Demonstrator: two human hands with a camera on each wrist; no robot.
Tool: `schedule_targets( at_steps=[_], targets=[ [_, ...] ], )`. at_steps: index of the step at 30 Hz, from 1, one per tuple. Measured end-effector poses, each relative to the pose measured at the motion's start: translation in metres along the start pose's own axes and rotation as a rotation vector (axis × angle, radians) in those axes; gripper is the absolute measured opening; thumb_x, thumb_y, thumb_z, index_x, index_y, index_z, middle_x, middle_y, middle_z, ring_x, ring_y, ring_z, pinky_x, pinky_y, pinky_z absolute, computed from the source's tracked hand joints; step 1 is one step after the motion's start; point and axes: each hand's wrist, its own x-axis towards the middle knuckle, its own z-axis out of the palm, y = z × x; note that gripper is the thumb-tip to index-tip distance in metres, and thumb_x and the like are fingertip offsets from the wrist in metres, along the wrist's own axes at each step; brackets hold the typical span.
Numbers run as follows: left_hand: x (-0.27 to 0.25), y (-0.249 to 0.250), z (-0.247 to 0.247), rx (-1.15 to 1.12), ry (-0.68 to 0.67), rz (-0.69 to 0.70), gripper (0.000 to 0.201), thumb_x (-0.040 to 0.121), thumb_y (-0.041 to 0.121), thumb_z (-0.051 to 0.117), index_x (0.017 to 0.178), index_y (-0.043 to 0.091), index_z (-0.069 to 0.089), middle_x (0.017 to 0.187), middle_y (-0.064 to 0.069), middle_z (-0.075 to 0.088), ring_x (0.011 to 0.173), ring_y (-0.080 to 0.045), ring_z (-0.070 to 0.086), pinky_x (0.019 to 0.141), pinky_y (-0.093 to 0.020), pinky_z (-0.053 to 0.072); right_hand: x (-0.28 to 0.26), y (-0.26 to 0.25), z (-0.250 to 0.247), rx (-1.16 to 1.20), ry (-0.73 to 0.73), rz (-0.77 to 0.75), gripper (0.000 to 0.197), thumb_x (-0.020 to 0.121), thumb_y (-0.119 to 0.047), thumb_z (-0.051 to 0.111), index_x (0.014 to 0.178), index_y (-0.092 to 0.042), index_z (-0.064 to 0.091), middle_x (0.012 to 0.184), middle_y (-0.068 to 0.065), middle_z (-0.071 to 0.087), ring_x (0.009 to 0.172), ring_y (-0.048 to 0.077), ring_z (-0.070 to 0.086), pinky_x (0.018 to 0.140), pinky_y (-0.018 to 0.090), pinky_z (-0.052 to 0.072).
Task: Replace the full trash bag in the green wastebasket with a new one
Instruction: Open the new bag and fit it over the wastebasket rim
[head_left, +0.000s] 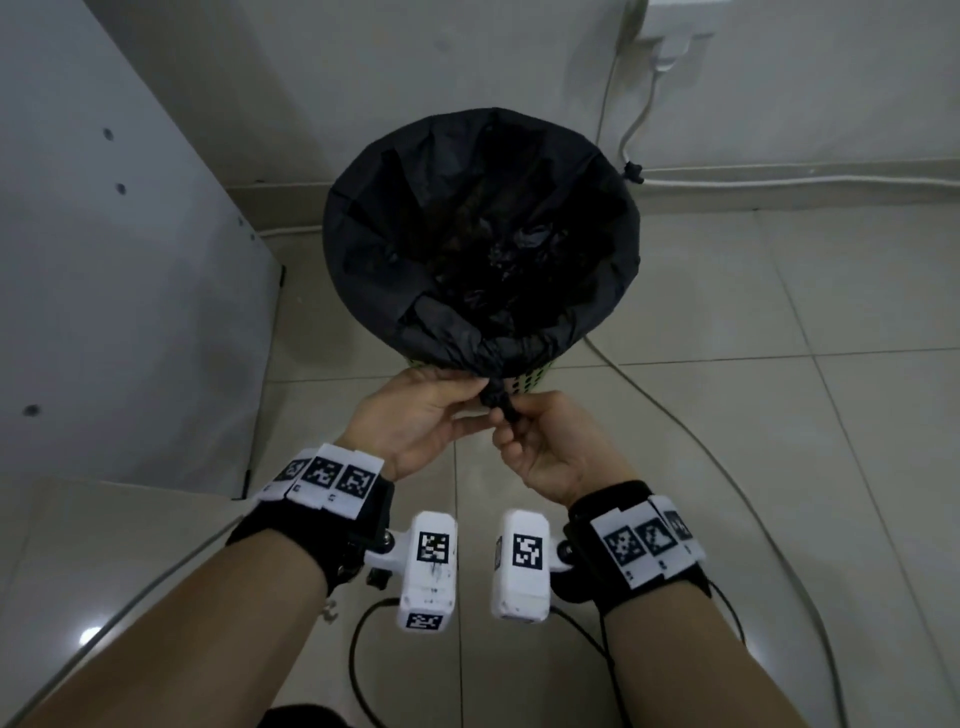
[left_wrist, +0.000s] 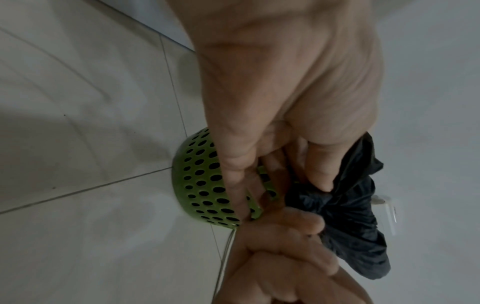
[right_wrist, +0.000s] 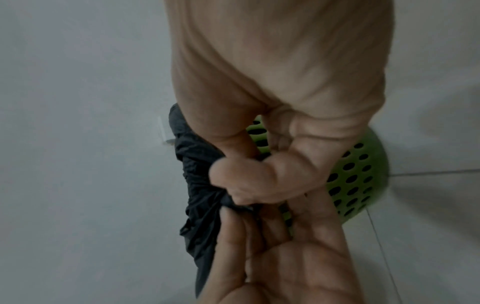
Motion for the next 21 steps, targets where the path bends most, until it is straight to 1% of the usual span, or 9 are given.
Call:
schedule_targets(
  at_steps=[3, 5, 7, 9, 13, 15, 17, 19, 21],
  targets=[
    [0.002, 0.001, 0.005, 0.076, 0.053, 0.052, 0.019, 0.090, 0.000, 0.059, 0.107, -0.004, 0.067, 0.099, -0.013, 0.072, 0.090, -0.022, 0.069, 0.081, -0.032, 0.057, -0.004, 0.005, 0.001, -0.242, 0.130, -0.199, 0.017, 0.096, -0.008, 0.052, 0.100, 0.004, 0.063, 0.065, 0.011, 0.065, 0.043, 0.018, 0.053, 0.038, 0.023, 0.044],
    [0.005, 0.001, 0.012, 0.155, 0.145, 0.100, 0.024, 0.089, -0.003, 0.062, 0.112, -0.006, 0.066, 0.106, -0.019, 0.072, 0.096, -0.027, 0.069, 0.084, -0.034, 0.057, -0.009, 0.012, 0.001, -0.562, 0.297, -0.525, 0.010, 0.090, -0.009, 0.058, 0.096, -0.005, 0.064, 0.077, 0.008, 0.069, 0.052, 0.021, 0.060, 0.045, 0.029, 0.052],
    [0.008, 0.000, 0.019, 0.235, 0.228, 0.150, 0.022, 0.087, -0.008, 0.062, 0.108, -0.005, 0.068, 0.101, -0.019, 0.073, 0.089, -0.024, 0.070, 0.080, -0.032, 0.058, -0.017, 0.021, 0.002, -0.849, 0.379, -0.933, 0.006, 0.085, -0.011, 0.060, 0.089, -0.014, 0.064, 0.081, -0.001, 0.069, 0.060, 0.016, 0.063, 0.056, 0.026, 0.054],
    [0.009, 0.001, 0.024, 0.263, 0.291, 0.182, 0.016, 0.085, -0.011, 0.061, 0.094, -0.002, 0.071, 0.086, -0.015, 0.073, 0.075, -0.016, 0.069, 0.069, -0.025, 0.058, -0.022, 0.030, 0.005, -0.973, 0.332, -1.085, 0.008, 0.086, -0.018, 0.064, 0.094, -0.018, 0.065, 0.086, -0.006, 0.070, 0.064, 0.010, 0.061, 0.060, 0.019, 0.049],
    [0.011, 0.005, 0.016, 0.227, 0.352, 0.160, 0.014, 0.079, -0.003, 0.072, 0.092, -0.002, 0.074, 0.095, -0.021, 0.074, 0.084, -0.028, 0.069, 0.080, -0.037, 0.056, -0.010, 0.024, 0.000, -1.081, 0.290, -1.089, 0.025, 0.082, -0.025, 0.078, 0.102, -0.017, 0.066, 0.093, -0.006, 0.070, 0.077, 0.009, 0.062, 0.067, 0.019, 0.050],
    [0.010, 0.006, 0.014, 0.223, 0.322, 0.128, 0.018, 0.078, 0.000, 0.074, 0.097, -0.002, 0.074, 0.096, -0.023, 0.074, 0.088, -0.035, 0.070, 0.086, -0.047, 0.056, -0.006, 0.017, -0.001, -1.095, 0.344, -1.146, 0.019, 0.081, -0.022, 0.079, 0.095, -0.013, 0.069, 0.086, -0.002, 0.073, 0.075, 0.014, 0.066, 0.067, 0.028, 0.053],
    [0.009, 0.007, 0.011, 0.200, 0.282, 0.119, 0.017, 0.082, 0.001, 0.069, 0.097, -0.005, 0.072, 0.094, -0.024, 0.074, 0.087, -0.037, 0.069, 0.090, -0.050, 0.057, -0.005, 0.015, 0.002, -1.100, 0.382, -1.161, 0.008, 0.083, -0.013, 0.074, 0.090, -0.012, 0.073, 0.081, -0.002, 0.074, 0.072, 0.013, 0.066, 0.065, 0.027, 0.054],
    [0.007, 0.008, 0.008, 0.172, 0.243, 0.108, 0.013, 0.086, 0.000, 0.060, 0.091, -0.005, 0.071, 0.087, -0.021, 0.072, 0.086, -0.032, 0.067, 0.092, -0.044, 0.056, -0.003, 0.014, 0.003, -0.968, 0.352, -1.066, 0.008, 0.087, -0.007, 0.067, 0.088, -0.010, 0.074, 0.077, -0.003, 0.073, 0.066, 0.012, 0.066, 0.061, 0.023, 0.055],
    [0.006, 0.007, 0.006, 0.170, 0.182, 0.090, 0.014, 0.091, 0.001, 0.056, 0.090, -0.001, 0.070, 0.083, -0.013, 0.070, 0.085, -0.024, 0.065, 0.090, -0.038, 0.054, -0.004, 0.007, 0.003, -0.581, 0.202, -0.803, 0.012, 0.093, -0.003, 0.062, 0.089, -0.005, 0.072, 0.072, 0.001, 0.072, 0.054, 0.014, 0.062, 0.051, 0.027, 0.054]
  ],
)
